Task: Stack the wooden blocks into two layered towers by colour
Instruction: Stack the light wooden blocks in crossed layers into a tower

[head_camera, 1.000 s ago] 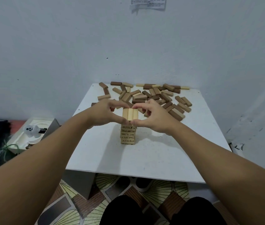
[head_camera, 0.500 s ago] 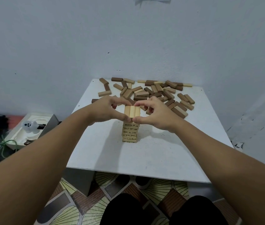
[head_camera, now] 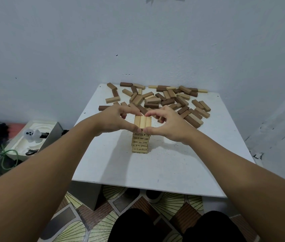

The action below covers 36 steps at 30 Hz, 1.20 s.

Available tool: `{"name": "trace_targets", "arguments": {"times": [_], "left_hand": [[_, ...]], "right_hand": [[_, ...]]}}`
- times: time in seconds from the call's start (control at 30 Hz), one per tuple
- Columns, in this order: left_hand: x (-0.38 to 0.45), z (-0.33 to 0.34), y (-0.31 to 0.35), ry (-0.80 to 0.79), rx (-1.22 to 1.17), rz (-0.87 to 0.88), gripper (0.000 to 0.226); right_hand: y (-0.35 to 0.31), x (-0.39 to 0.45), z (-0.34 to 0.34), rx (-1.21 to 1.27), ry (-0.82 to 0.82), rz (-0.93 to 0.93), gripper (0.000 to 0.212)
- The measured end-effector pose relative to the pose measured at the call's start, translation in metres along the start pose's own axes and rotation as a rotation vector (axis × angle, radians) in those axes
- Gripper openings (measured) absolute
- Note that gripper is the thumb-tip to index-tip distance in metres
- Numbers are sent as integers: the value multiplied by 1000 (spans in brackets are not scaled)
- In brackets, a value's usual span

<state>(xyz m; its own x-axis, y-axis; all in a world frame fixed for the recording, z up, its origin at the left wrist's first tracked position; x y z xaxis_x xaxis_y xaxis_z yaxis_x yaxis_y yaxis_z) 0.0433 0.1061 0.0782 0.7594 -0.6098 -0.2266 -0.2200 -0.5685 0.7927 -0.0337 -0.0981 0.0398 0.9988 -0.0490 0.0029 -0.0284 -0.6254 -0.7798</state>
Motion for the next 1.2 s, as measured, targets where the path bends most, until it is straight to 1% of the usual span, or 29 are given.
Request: {"name": "trace_targets", "arguments": {"times": [0.13, 0.27, 0.4, 0.6, 1.2], "left_hand": [[0, -1, 1, -6, -6, 1, 49], [0, 0, 2, -26, -19, 4, 45], [1, 0, 1, -31, -16, -5, 48], [0, 0, -3, -36, -56, -38, 56], [1, 2, -4, -41, -85, -37, 52]], "right_hand": [[0, -1, 0, 17, 2, -7, 45], [2, -1, 0, 11, 4, -3, 46], [4, 0, 1, 14, 1, 9, 52], [5, -2, 4, 49, 10, 13, 52], [6, -4, 3, 65, -7, 20, 53]]}}
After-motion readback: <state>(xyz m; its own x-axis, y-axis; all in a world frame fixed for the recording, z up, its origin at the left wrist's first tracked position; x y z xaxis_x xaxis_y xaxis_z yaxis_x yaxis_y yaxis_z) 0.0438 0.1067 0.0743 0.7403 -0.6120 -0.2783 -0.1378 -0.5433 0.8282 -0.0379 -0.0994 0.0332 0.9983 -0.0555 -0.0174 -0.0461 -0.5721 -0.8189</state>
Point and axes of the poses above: each hand's wrist, its own x-axis towards the middle knuckle, its own z-axis out of the palm, y = z × x, the point moved 2 cm from there along x, towards the middle knuckle, and after that the axes turned 2 degrees about -x, right-handed, at the moved point
